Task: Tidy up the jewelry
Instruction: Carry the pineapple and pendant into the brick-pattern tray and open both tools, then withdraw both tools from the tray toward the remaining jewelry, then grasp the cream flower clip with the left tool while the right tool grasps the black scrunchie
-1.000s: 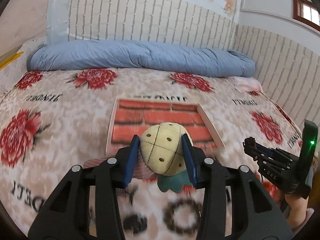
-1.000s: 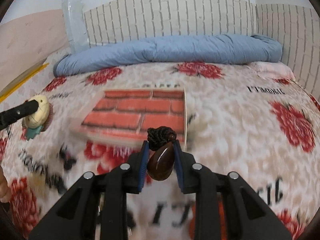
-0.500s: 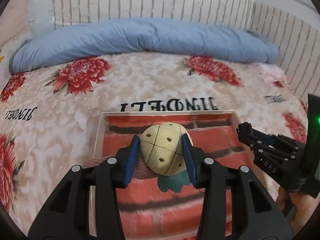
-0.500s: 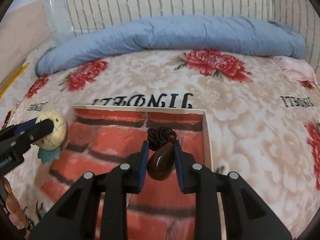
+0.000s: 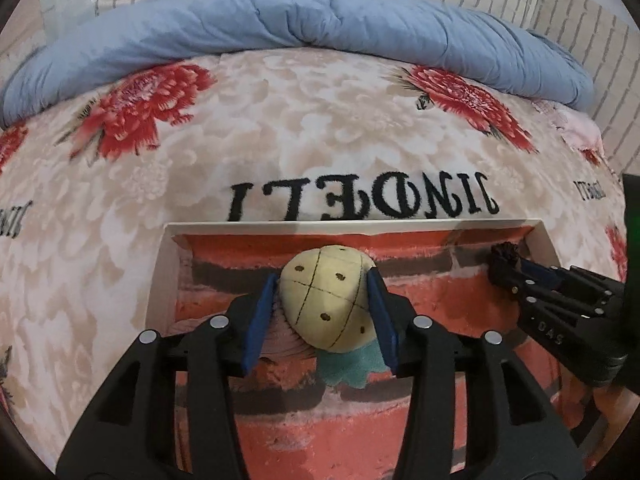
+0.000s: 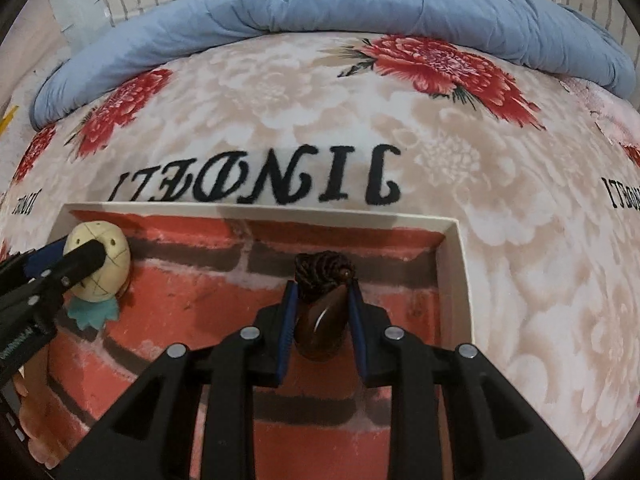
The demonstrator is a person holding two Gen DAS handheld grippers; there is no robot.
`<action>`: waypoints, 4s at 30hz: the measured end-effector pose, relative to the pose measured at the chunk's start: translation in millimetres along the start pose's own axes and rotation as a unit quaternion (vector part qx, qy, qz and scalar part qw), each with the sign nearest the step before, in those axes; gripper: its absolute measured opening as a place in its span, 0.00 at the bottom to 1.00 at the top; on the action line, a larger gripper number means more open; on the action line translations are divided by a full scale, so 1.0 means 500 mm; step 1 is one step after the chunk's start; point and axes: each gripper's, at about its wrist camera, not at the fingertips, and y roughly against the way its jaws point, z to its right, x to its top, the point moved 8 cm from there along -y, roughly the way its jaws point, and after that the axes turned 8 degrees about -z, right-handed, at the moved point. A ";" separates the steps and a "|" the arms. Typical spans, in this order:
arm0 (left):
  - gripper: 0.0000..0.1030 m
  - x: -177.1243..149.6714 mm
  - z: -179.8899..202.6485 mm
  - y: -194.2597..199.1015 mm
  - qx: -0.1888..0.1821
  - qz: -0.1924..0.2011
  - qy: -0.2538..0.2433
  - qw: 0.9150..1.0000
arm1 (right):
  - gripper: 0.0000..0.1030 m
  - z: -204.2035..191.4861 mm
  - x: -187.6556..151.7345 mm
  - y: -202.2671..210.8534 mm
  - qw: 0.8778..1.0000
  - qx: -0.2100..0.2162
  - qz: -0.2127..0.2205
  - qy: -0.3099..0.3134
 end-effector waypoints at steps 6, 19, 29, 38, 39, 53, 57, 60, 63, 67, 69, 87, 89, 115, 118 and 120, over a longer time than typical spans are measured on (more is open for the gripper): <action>0.52 -0.001 0.001 0.004 -0.003 -0.005 0.000 1.000 | 0.32 0.002 -0.006 0.006 1.000 0.002 -0.002 0.002; 0.83 -0.053 -0.029 0.220 -0.021 0.057 0.008 0.998 | 0.66 0.034 -0.075 0.220 0.997 0.003 0.075 0.009; 0.95 -0.225 -0.089 0.469 -0.017 0.136 -0.007 0.990 | 0.86 0.042 -0.278 0.391 0.989 -0.017 0.148 0.012; 0.95 -0.432 -0.114 0.542 0.013 0.163 -0.021 0.986 | 0.86 0.039 -0.464 0.447 0.984 -0.020 0.177 0.007; 0.95 -0.452 -0.120 0.543 0.014 0.164 -0.016 0.986 | 0.86 0.040 -0.482 0.448 0.984 -0.021 0.178 0.006; 0.95 -0.676 -0.167 0.489 0.039 0.139 0.014 0.989 | 0.87 0.007 -0.662 0.375 0.988 -0.045 0.145 0.008; 0.95 -0.727 -0.173 0.472 0.034 0.123 0.014 0.992 | 0.87 -0.011 -0.686 0.362 0.990 -0.044 0.132 0.005; 0.95 -0.754 -0.189 0.459 0.049 0.111 0.022 0.992 | 0.87 -0.022 -0.695 0.355 0.990 -0.049 0.129 0.007; 0.95 -0.767 -0.205 0.449 0.055 0.103 0.022 0.993 | 0.87 -0.026 -0.697 0.349 0.990 -0.061 0.131 0.008; 0.95 -0.776 -0.220 0.442 0.065 0.101 0.022 0.993 | 0.87 -0.017 -0.697 0.345 0.990 -0.055 0.130 -0.004; 0.94 -0.778 -0.229 0.435 0.067 0.097 0.028 0.993 | 0.87 -0.010 -0.695 0.341 0.991 -0.049 0.126 -0.011; 0.58 -0.789 -0.235 0.376 0.021 0.048 0.035 0.998 | 0.86 -0.016 -0.676 0.294 0.994 -0.059 0.092 -0.011; 0.53 -0.789 -0.237 0.372 0.018 0.045 0.040 0.998 | 0.86 -0.018 -0.678 0.283 0.995 -0.059 0.081 -0.008; 0.09 -0.796 -0.234 0.371 0.036 0.049 0.042 0.997 | 0.20 -0.048 -0.685 0.282 0.996 -0.014 0.085 0.020; 0.08 -0.796 -0.232 0.377 0.043 0.056 0.040 0.997 | 0.17 -0.046 -0.684 0.288 0.996 -0.009 0.091 0.017; 0.07 -0.794 -0.233 0.386 0.046 0.065 0.041 0.996 | 0.15 -0.043 -0.682 0.293 0.995 -0.005 0.095 0.014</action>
